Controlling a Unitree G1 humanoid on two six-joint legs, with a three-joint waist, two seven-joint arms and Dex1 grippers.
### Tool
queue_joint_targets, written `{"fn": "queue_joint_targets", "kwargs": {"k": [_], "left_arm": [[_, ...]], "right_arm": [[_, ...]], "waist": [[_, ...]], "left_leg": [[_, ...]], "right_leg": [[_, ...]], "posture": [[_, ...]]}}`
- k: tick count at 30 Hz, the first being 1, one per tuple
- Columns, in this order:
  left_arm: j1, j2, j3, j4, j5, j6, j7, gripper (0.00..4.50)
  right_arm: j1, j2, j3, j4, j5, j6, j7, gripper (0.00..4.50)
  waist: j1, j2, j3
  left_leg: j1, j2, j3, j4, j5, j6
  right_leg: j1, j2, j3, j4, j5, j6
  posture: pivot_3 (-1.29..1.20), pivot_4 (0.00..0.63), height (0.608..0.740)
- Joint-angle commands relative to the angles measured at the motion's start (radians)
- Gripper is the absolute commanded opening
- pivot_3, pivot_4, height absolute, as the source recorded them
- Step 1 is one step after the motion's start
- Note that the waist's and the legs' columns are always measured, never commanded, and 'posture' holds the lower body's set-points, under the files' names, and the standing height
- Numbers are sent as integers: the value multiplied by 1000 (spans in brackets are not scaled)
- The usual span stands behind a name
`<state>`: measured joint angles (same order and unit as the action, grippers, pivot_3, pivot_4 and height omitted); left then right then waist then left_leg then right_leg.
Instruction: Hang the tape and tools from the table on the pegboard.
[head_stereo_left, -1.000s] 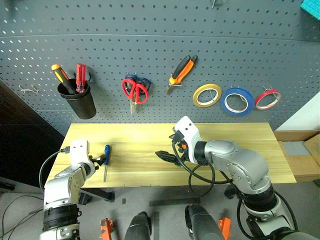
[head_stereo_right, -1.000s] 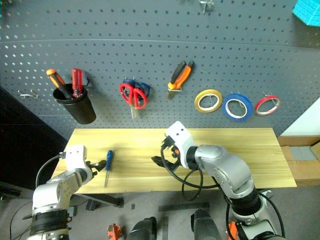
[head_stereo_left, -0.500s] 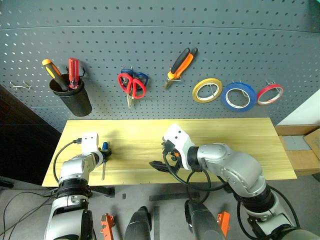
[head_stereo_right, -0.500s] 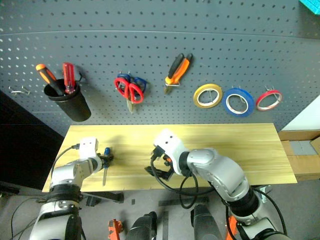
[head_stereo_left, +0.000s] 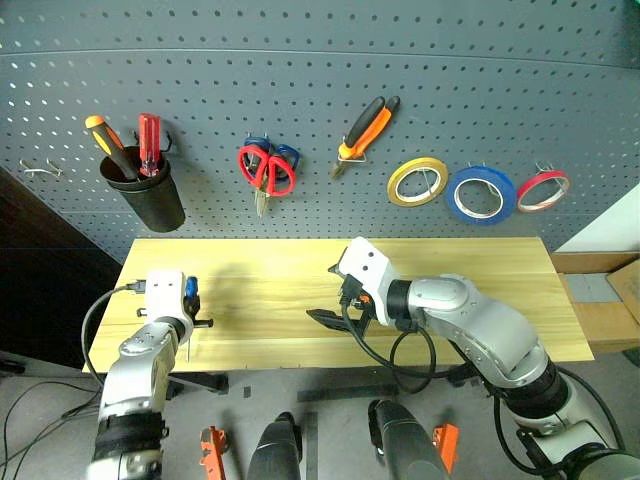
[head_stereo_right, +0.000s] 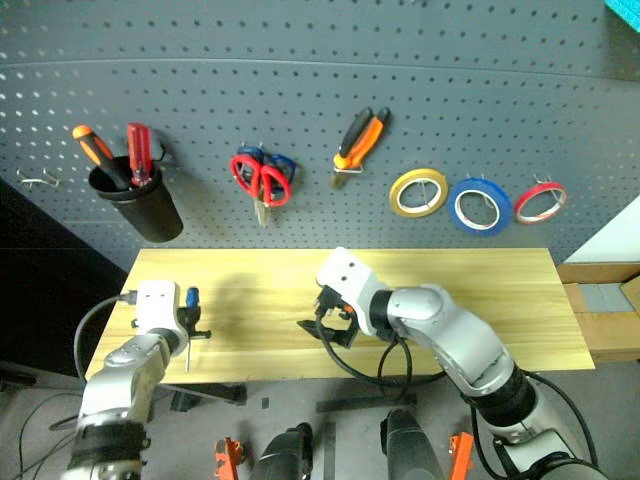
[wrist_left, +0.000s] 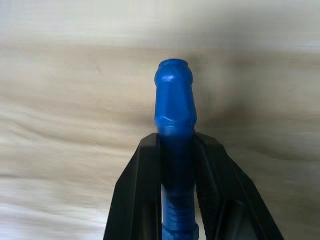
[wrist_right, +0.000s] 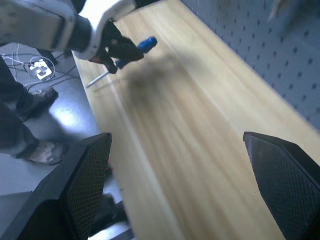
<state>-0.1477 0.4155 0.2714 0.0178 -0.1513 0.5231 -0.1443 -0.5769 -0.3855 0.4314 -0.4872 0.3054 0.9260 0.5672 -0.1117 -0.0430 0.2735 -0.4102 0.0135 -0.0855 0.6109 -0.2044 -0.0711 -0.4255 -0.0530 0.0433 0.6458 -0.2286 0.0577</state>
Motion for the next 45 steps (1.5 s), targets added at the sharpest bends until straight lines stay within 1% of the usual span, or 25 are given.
{"fn": "queue_joint_targets", "kwargs": {"k": [1, 2, 5, 8, 10, 12, 15, 18, 21, 27, 33, 41, 45], "left_arm": [[88, -52, -15, -318, 72, -133, 82, 571], [108, -72, -25, -395, 92, -149, 106, 571], [108, -102, -52, -515, 128, -159, 133, 571], [-7, -90, -51, -587, 142, -154, 145, 571], [-129, -64, -16, -564, 135, -143, 154, 571], [-260, -21, 30, -509, 120, -139, 154, 571], [-394, 35, 75, -417, 98, -153, 136, 571], [-485, 86, 88, -282, 89, -236, 100, 571], [-541, 101, 93, -117, 91, -340, 98, 571], [-594, 92, 53, 157, 116, -550, 93, 571], [-632, 84, 34, 360, 124, -678, 113, 571], [-696, 78, 0, 525, 141, -788, 132, 571], [-662, 71, -8, 548, 149, -807, 148, 571]], "right_arm": [[1, 15, -13, -12, -11, -138, 33, 4500], [-5, 21, -20, -8, -8, -151, 38, 4500], [-18, 31, -46, 6, 11, -169, 58, 4500], [-45, 44, -102, 41, 44, -196, 87, 4500], [-83, 82, -154, 112, 35, -209, 42, 4500], [-123, 108, -180, 184, 5, -260, 13, 4500], [-158, 136, -195, 247, -18, -311, -5, 4500], [-173, 155, -200, 280, -33, -350, -9, 4500], [-174, 164, -198, 294, -45, -368, -10, 4500], [-156, 175, -190, 275, -58, -368, -16, 4500], [-140, 171, -186, 242, -55, -346, -13, 4500], [-130, 167, -179, 209, -49, -317, -4, 4500], [-127, 165, -176, 195, -49, -305, -3, 4500]], "waist": [[3, -3, -5], [4, -5, -9], [13, -7, -25], [23, -7, -41], [28, -8, -52], [28, -8, -64], [24, -7, -82], [24, -7, -94], [24, -7, -105], [25, -7, -114], [21, -7, -114], [17, -7, -114], [6, -7, -114]], "left_leg": [[0, 0, 0, 0, 0, 0], [-1, 0, 0, 0, 0, 0], [-3, -1, -1, 1, 0, 0], [-3, -1, -1, 3, 0, 0], [-3, 0, -1, 5, 2, -1], [-2, 0, -1, 7, 3, -1], [-1, 0, -1, 11, 3, -1], [0, 0, -1, 12, 3, -1], [0, 0, -1, 12, 3, -1], [0, 0, -1, 13, 3, -1], [0, 0, -1, 14, 3, -1], [0, 0, -1, 15, 3, -1], [0, 0, -1, 15, 3, 0]], "right_leg": [[0, 0, 0, -1, 0, 0], [0, 0, 0, -1, 0, 0], [-1, 0, -1, -1, 1, 1], [0, 0, -1, 0, 1, 1], [1, 2, -2, -1, 4, 2], [2, 3, -2, -1, 5, 4], [5, 3, -1, -2, 6, 8], [5, 3, -1, -1, 6, 8], [5, 3, -1, -1, 8, 5], [6, 3, -1, 0, 9, 4], [6, 3, 0, 1, 10, 4], [6, 3, 0, 2, 10, 4], [6, 3, 0, 2, 10, 4]], "posture": [[-150, 149, 740], [-144, 143, 740], [-119, 123, 740], [-91, 97, 740], [-77, 83, 740], [-68, 68, 740], [-63, 57, 740], [-64, 44, 740], [-72, 40, 740], [-83, 44, 740], [-112, 62, 740], [-130, 74, 740], [-139, 79, 740]]}}
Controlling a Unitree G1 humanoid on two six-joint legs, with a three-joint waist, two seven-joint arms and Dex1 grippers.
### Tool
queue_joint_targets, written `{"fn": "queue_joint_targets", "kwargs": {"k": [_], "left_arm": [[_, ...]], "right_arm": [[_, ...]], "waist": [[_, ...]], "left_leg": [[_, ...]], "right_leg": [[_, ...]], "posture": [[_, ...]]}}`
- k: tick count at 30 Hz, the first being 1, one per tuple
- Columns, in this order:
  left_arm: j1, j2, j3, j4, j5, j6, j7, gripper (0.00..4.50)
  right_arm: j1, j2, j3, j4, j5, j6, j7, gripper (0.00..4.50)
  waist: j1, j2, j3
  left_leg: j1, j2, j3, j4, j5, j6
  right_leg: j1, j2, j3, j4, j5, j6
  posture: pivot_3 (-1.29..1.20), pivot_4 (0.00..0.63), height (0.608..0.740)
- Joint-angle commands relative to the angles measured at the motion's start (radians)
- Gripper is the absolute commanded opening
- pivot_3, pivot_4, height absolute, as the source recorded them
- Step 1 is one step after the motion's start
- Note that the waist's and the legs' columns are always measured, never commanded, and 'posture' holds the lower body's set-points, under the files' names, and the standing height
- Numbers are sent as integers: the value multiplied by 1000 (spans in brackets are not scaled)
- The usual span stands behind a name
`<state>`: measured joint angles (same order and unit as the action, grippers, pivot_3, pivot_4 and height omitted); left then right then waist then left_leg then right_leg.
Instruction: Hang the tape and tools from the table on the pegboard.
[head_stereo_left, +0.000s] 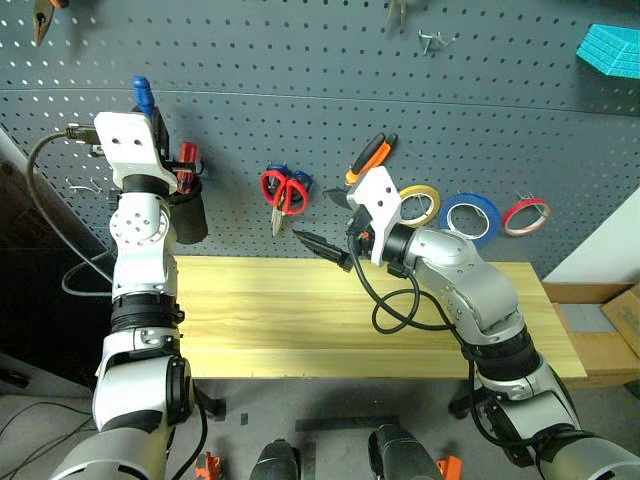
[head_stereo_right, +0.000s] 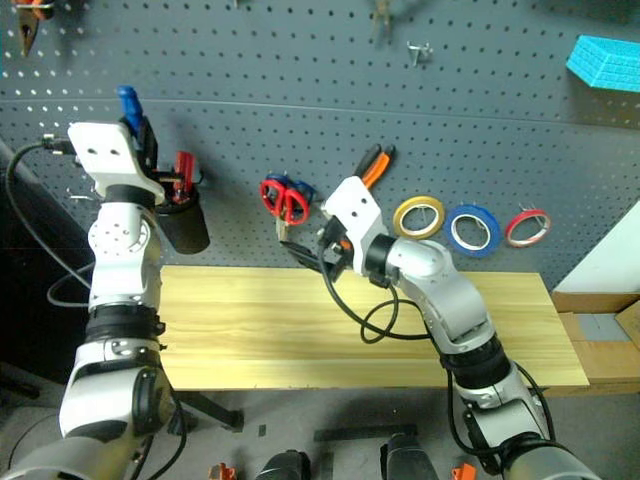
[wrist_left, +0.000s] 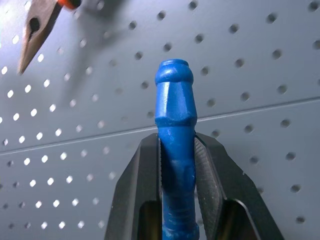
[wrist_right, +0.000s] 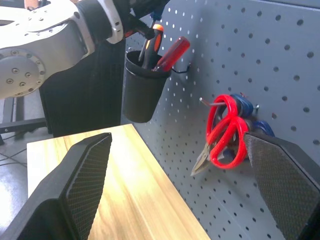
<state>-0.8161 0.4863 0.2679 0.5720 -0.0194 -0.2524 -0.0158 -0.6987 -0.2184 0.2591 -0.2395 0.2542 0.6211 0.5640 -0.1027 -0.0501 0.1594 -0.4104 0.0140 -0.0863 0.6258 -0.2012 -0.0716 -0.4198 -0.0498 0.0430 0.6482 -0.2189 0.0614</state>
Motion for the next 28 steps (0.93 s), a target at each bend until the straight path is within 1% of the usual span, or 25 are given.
{"fn": "queue_joint_targets", "kwargs": {"k": [1, 2, 4, 6, 7, 9, 12, 14, 16, 17, 19, 21, 22, 23, 26, 27, 28], "left_arm": [[21, -4, -2, -16, 8, -28, 16, 921], [33, -7, -1, -27, 3, -25, 15, 1284], [59, -15, 3, -59, -8, -11, 14, 1761], [85, -27, 15, -102, -11, 37, 45, 2381], [97, -33, 20, -126, -9, 78, 65, 2704], [121, -60, 42, -208, -37, 215, 104, 3321], [171, -94, 41, -413, -38, 410, 150, 4228], [196, -106, 38, -528, -38, 489, 159, 4228], [258, -114, 27, -692, -60, 550, 127, 4228], [281, -114, 20, -746, -61, 572, 115, 4228], [360, -112, -19, -860, -53, 611, 77, 4228], [461, -135, -43, -945, -67, 638, 47, 4228], [511, -161, -39, -976, -86, 663, 49, 4228], [557, -186, -35, -997, -100, 684, 51, 4228], [699, -218, -45, -1010, -78, 678, 40, 4228], [730, -221, -48, -998, -67, 670, 38, 4228], [759, -227, -41, -983, -64, 650, 38, 4228]], "right_arm": [[-4, -4, -4, -56, 2, 4, 0, 4500], [-3, -5, -5, -59, 2, 6, 0, 4500], [0, -9, -7, -63, 1, 10, -1, 4500], [1, -11, -8, -67, 0, 13, -4, 4500], [2, -11, -8, -69, 0, 14, -5, 4500], [5, -14, -12, -73, 0, 15, -5, 4500], [20, -26, -24, -84, 4, 13, -1, 4500], [32, -35, -35, -93, 10, 10, 0, 4500], [76, -52, -70, -119, 23, -7, -2, 4500], [93, -57, -83, -128, 27, -14, -3, 4500], [153, -62, -122, -141, -17, -87, -59, 4500], [222, -63, -156, -139, -68, -157, -122, 4500], [257, -58, -174, -133, -84, -183, -151, 4500], [290, -54, -188, -124, -93, -204, -171, 4500], [379, -48, -217, -66, -136, -283, -223, 4500], [397, -49, -222, -40, -155, -315, -238, 4500], [417, -61, -220, -7, -190, -367, -253, 4500]], "waist": [[-7, 0, 0], [-12, 0, 0], [-17, 0, 0], [-24, 0, 0], [-27, 0, 0], [-34, 0, 0], [-40, 0, 0], [-40, 0, 0], [-39, 0, -1], [-39, 0, -1], [-36, 2, -8], [-35, 8, -19], [-33, 12, -26], [-32, 13, -28], [-31, 14, -35], [-32, 14, -37], [-32, 14, -37]], "left_leg": [[0, 0, 0, 0, 0, 0], [0, 0, 0, 0, 0, 0], [0, 0, 0, 0, 0, 0], [0, 0, 0, 0, 0, 0], [0, 0, 0, 0, 0, 0], [0, 0, 0, 1, 0, 0], [0, 0, 0, 2, 0, 0], [0, 0, -1, 2, 0, 0], [0, 0, -1, 2, 0, 0], [0, 0, -1, 2, 0, 0], [0, 0, -1, 2, 0, 0], [0, 0, -1, 1, 0, 0], [0, 0, -1, 1, 0, 0], [2, -1, 0, 0, 0, 0], [14, 0, 0, -1, 0, 0], [15, 1, 0, 0, 0, 0], [16, 1, 0, 0, 0, 0]], "right_leg": [[0, 0, 0, 0, 0, 0], [0, 0, 0, 0, 0, 0], [0, 0, 0, 1, 0, 0], [0, 0, 0, 1, 0, 0], [0, 0, 0, 1, 0, 0], [0, 0, 0, 2, 0, 0], [0, 0, 1, 2, 0, 0], [0, 0, 1, 3, 0, 0], [0, 0, 0, 3, 0, 0], [0, 0, 1, 3, 0, 0], [0, 0, 1, 3, 0, 0], [0, 0, 1, 3, 0, 0], [1, 0, 1, 1, 0, 0], [2, 0, 2, 1, 0, 0], [14, 1, 1, -2, -4, 4], [15, 2, 2, -2, -3, 3], [16, 3, 2, -2, -5, -3]], "posture": [[-144, 82, 740], [-144, 82, 740], [-148, 84, 740], [-148, 84, 740], [-148, 84, 740], [-148, 84, 740], [-134, 80, 740], [-123, 76, 740], [-115, 72, 740], [-100, 66, 740], [-89, 60, 740], [-77, 49, 740], [-75, 45, 740], [-72, 41, 740], [-70, 34, 740], [-68, 29, 740], [-69, 26, 740]]}}
